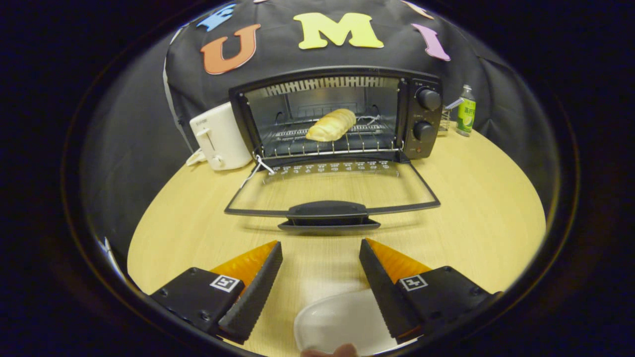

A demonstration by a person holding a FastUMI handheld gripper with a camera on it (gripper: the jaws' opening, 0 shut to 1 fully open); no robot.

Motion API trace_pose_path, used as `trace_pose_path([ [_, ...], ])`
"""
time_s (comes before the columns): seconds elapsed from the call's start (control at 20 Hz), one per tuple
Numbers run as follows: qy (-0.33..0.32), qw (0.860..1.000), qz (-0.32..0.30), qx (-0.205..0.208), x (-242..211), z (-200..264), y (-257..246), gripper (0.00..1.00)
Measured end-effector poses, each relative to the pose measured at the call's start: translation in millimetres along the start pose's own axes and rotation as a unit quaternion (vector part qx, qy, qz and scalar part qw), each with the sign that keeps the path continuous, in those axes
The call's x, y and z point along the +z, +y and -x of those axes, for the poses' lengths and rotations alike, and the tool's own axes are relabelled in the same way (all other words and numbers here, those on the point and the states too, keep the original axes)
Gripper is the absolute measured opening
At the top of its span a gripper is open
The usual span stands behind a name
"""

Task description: Open the toaster oven, put the food inside, and close the toaster oven door.

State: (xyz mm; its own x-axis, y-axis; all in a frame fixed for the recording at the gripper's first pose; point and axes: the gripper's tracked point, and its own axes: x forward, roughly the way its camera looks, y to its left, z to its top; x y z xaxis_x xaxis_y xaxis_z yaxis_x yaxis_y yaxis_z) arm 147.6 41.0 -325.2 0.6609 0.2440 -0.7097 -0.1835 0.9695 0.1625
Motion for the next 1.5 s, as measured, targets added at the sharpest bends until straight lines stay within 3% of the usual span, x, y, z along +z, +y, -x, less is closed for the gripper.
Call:
trace_pose_path([
  [0.2,0.022,0.998,0.044,-0.031,2,-16,-8,1.0],
  [0.4,0.026,0.998,0.031,-0.045,5,-18,-8,1.0],
  [0.75,-0.009,0.999,-0.009,-0.03,23,-4,-5,1.0],
  [0.9,-0.047,0.998,-0.015,-0.028,48,14,-2,1.0],
  [1.05,-0.124,0.991,0.023,-0.041,98,28,-3,1.0],
  [1.25,-0.151,0.988,0.007,-0.031,125,30,3,1.0],
  [1.5,-0.196,0.98,0.02,-0.03,154,75,6,1.0],
])
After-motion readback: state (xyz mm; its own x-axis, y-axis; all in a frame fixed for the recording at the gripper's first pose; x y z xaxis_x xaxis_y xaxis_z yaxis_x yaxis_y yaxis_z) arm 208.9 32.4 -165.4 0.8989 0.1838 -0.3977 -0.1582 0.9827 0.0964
